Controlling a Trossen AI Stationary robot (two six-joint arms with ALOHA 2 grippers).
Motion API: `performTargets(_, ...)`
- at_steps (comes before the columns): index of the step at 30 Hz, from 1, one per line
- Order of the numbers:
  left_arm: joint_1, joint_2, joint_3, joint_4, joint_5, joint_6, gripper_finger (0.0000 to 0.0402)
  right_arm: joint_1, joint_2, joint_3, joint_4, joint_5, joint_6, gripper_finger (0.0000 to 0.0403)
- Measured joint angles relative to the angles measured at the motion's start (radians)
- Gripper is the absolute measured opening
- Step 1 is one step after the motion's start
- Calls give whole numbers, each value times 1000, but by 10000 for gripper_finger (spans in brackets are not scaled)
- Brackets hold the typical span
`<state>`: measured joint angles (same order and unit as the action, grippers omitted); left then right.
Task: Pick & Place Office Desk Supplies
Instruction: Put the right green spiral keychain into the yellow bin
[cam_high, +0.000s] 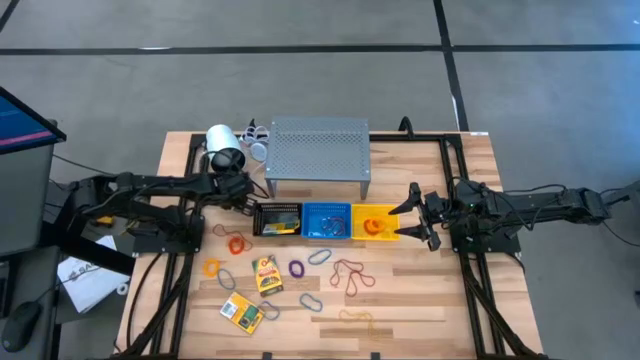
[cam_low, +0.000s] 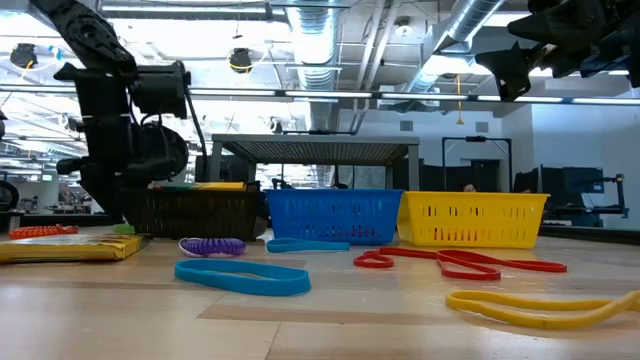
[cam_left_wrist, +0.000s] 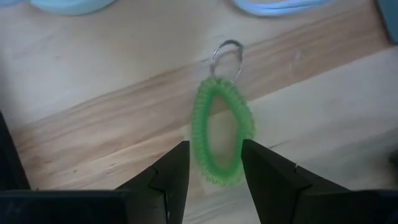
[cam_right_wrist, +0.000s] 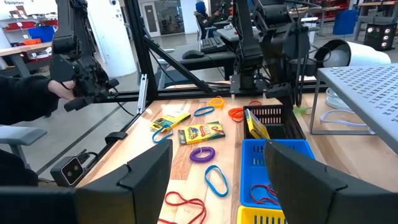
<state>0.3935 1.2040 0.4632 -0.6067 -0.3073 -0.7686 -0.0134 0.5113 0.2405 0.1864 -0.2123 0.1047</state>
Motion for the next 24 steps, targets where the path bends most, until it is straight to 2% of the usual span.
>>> performTargets(6,0,69,2,65,10,0,143,0,0,0,-3,0,0,249)
performTargets(14,0,79,1,79,34,4,134,0,0,0,-6,0,0,249)
performTargets(18,0,79,1,79,43,19,103,0,0,0,-7,0,-1,249)
performTargets(24,0,79,1,79,48,31,34,0,0,0,-7,0,0,249)
